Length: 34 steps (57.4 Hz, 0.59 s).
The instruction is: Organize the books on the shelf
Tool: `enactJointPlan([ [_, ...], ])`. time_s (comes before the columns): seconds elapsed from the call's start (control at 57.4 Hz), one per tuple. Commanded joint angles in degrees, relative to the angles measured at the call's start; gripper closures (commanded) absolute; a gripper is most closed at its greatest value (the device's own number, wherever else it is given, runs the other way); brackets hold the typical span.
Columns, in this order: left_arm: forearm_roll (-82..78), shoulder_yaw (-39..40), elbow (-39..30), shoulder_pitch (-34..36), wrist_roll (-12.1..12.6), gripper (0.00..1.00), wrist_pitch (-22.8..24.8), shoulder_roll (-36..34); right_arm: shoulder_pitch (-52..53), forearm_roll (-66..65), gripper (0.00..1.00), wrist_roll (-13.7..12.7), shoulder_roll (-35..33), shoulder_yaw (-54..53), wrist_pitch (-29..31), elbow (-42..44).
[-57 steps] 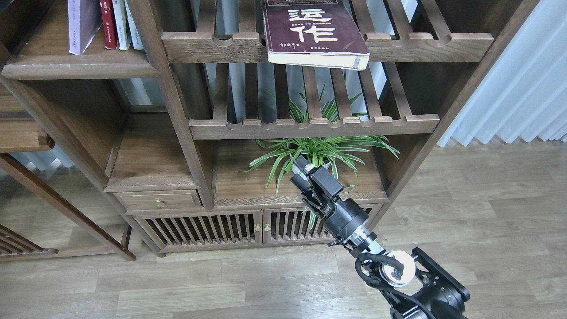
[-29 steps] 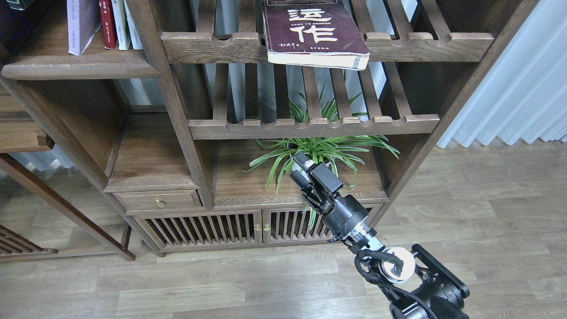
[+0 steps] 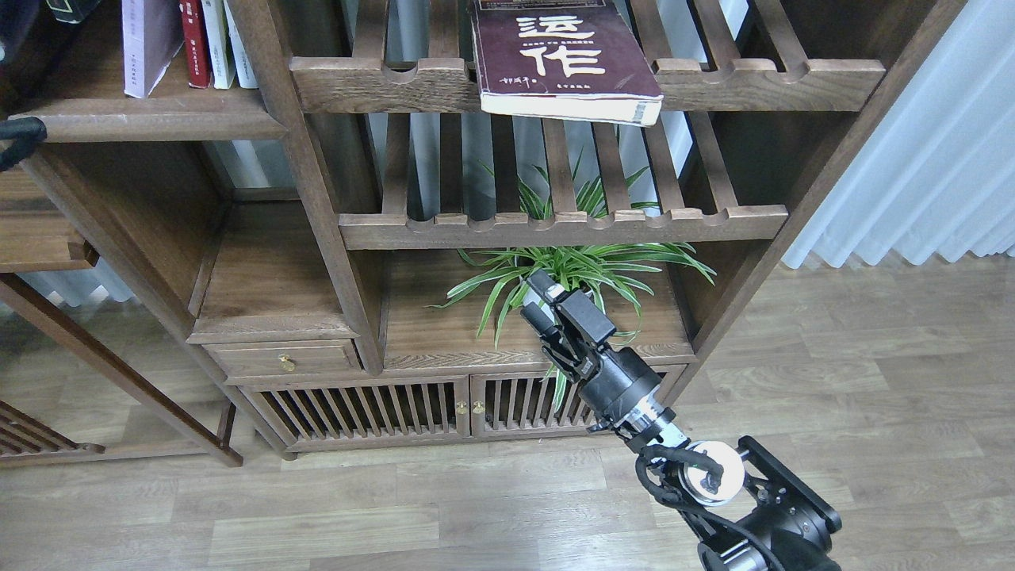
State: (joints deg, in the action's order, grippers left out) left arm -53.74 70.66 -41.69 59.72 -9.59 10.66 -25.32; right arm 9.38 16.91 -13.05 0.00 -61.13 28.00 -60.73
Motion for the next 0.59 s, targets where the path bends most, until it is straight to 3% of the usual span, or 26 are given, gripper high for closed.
enactJointPlan([
  [0.0, 0.03, -0.70, 2.14, 1.10, -0.70, 1.00, -0.29, 1.15, 0.02, 0.05, 0.08, 0.04, 0.00, -0.13, 0.00, 0.00],
  [0.296, 0.03, -3.07, 7.06, 2.69, -3.60, 1.00, -0.65, 3.35, -0.07, 0.05, 0.08, 0.04, 0.00, -0.13, 0.00, 0.00],
  [0.575, 0.21, -6.41, 7.32, 2.60, -4.48, 0.99, -0.03, 1.59, -0.42, 0.05, 0.08, 0.04, 0.00, -0.22, 0.00, 0.09],
])
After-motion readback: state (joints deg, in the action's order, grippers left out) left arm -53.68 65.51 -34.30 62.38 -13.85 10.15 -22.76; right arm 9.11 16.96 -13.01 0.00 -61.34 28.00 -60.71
